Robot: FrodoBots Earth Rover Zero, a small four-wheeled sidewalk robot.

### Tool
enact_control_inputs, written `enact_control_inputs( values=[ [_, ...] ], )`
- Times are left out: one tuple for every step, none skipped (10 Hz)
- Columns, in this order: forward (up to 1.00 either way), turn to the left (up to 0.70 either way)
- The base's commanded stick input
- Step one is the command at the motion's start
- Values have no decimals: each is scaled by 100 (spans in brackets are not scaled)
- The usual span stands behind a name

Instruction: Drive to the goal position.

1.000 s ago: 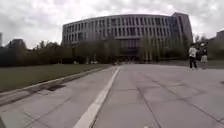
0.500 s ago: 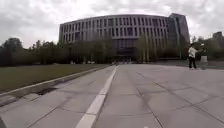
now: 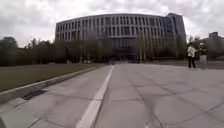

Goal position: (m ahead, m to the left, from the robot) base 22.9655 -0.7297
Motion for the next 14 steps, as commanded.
enact_control_inputs(
  values=[
    [45, -27],
    [45, -27],
    [45, -27],
    [45, -27],
    [45, -27],
    [45, -27],
    [45, -27],
    [45, -27],
    [45, -27],
    [45, -27],
    [45, -27],
    [45, 0],
    [45, 0],
    [45, 0]
  ],
)
